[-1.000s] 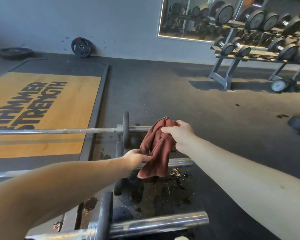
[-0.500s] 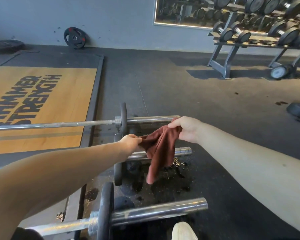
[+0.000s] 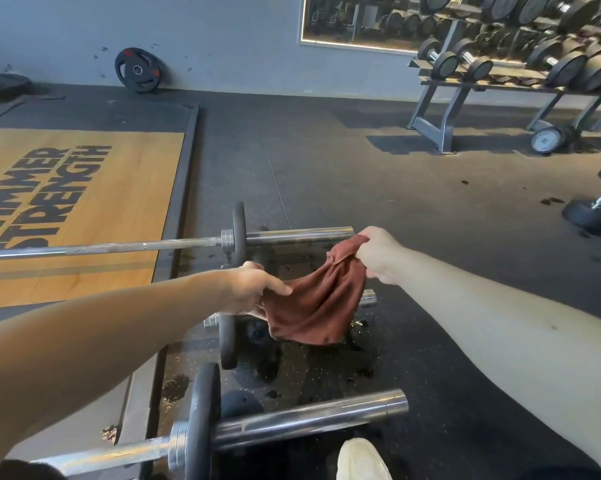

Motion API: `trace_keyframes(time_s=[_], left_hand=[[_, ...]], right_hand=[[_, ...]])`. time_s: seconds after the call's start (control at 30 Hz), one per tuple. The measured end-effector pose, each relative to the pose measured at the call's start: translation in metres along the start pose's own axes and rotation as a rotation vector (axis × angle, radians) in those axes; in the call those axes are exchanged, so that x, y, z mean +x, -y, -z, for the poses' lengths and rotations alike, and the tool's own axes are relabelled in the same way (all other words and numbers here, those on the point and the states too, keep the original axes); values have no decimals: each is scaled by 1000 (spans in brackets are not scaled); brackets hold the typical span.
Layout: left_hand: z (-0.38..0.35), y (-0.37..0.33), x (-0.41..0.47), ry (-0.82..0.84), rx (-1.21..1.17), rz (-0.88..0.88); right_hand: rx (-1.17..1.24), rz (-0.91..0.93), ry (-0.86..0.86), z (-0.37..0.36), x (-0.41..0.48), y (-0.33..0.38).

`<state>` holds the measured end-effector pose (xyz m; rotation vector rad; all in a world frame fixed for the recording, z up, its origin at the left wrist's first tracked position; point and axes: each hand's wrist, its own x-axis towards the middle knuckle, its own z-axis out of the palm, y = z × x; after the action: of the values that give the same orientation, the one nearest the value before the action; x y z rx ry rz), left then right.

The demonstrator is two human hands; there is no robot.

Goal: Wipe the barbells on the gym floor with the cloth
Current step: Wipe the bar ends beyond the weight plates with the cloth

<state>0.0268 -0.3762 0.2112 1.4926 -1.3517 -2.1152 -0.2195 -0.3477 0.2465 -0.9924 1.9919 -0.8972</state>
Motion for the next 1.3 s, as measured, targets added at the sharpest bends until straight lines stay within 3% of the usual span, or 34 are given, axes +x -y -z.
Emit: trace_keyframes(time_s=[0.1,0.2,0.33,0.47,0.53,0.67,0.73,0.87,0.93,1.1,1.3], left_hand=[[6,-1,6,-6,-17,-52],[5,0,7,-90,138,-97],[9,1,9,-258,337,-69],[10,0,12,-371,467,-86],[7,-3,7,-345,570,-126],[6,-4,3,-253,1108,-258],[7,-2,5,-288,1159,-291],[5,-2,5,-422,1219,-281],[3,-6,1,-463,1192,-277],[-16,-6,-8,-342,624,-251],[-40,10,-6,-173,398,-271]], right_hand=[[-222,16,-37,6,3,-12],[-373,-5,-42,10,3,-18],[-195,-243,87,11,1,-19],[-76,-284,303,13,-5,-16],[-114,-224,432,14,-7,-20],[-666,129,444,15,-7,-30],[-819,234,406,9,-9,-34],[-967,205,237,2,-7,-38],[-906,194,246,3,-11,-31],[-417,-65,396,-6,-19,-18],[85,-328,597,-28,-30,-4]])
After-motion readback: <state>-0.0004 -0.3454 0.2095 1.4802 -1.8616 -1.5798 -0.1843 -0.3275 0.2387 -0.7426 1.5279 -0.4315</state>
